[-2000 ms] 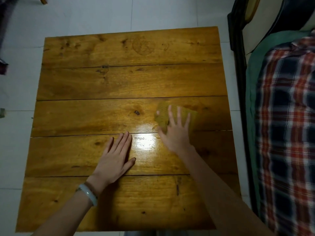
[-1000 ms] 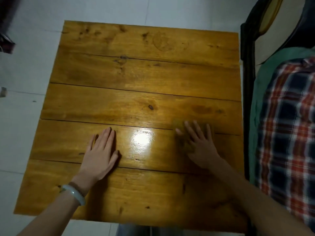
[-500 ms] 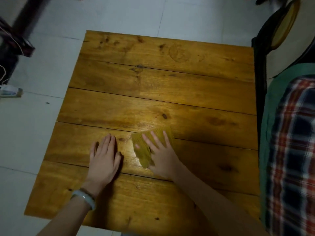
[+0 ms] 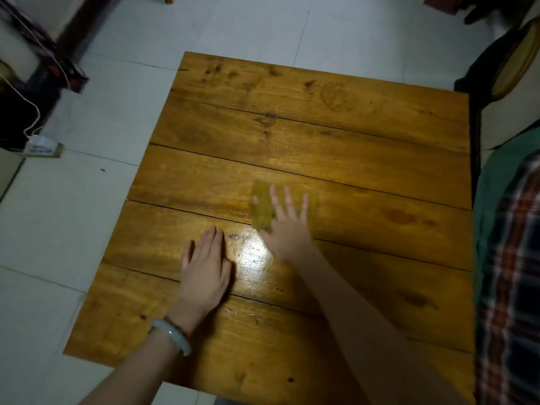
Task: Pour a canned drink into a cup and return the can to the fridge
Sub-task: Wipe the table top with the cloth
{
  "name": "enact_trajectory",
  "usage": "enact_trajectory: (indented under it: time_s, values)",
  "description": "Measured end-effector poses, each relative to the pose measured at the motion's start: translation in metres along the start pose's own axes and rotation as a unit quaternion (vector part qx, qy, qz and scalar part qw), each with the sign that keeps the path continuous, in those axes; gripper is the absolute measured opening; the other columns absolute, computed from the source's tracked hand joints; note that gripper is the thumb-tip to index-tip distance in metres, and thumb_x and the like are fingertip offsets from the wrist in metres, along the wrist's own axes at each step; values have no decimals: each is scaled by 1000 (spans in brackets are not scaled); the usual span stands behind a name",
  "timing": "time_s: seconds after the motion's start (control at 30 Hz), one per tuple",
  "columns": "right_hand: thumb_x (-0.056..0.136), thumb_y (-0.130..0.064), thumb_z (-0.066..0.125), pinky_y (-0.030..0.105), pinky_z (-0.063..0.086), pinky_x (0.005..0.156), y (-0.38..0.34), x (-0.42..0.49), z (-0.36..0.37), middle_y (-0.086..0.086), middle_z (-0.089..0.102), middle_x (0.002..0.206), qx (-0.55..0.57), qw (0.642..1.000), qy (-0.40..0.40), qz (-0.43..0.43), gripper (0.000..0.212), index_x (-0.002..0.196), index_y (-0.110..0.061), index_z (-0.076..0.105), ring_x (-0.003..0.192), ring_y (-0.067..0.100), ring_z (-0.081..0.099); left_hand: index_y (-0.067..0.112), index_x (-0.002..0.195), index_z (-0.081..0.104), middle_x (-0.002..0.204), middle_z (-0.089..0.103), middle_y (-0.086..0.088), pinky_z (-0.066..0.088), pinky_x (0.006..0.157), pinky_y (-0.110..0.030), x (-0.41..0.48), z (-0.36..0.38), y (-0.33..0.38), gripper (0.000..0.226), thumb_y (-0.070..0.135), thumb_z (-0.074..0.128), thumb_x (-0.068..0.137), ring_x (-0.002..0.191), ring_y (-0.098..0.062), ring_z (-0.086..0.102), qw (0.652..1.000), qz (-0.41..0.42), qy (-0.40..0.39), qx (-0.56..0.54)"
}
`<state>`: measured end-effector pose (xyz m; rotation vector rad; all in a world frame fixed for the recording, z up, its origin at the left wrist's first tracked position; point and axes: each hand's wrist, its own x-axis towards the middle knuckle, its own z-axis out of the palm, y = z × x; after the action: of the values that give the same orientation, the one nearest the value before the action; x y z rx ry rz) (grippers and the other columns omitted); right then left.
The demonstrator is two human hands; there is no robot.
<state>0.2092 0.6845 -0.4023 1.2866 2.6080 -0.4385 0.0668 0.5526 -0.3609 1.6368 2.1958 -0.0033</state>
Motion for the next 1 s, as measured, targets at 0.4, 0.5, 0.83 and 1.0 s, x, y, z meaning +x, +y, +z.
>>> enact_trajectory:
  time_s: [0.4,0.5,0.83,1.0]
  values:
    - [92,-47,37,68,1,109,130,-105,4,5,-5,159,-14,996,-13,89,73,143,-39,-14,144,33,-7,9,150,13,158,11,-8,-9,115,-37,-7,-2,-5,78,46,3,82,145,-19,11,992,100,-49,63]
    - [93,-52,26,64,-14,105,110,-38,-5,4,-16,157,44,981,3,188,66,143,-42,-16,143,34,-17,10,150,12,158,10,-7,-12,115,-35,-6,-1,-8,69,40,14,88,145,-17,9,992,99,-46,65]
    - [74,-63,38,70,12,106,3,-150,46,4,18,156,-61,981,-16,-185,82,148,-34,16,142,32,17,12,150,17,158,14,-4,-11,113,-33,-3,-15,-14,58,26,29,95,144,-13,13,988,122,-64,64]
    - [84,-49,35,69,13,106,122,-210,43,3,15,155,-50,999,11,10,71,148,-38,6,142,33,18,8,150,11,158,7,-9,-3,116,-39,-9,-10,-8,63,20,42,96,146,-19,9,989,110,-79,55]
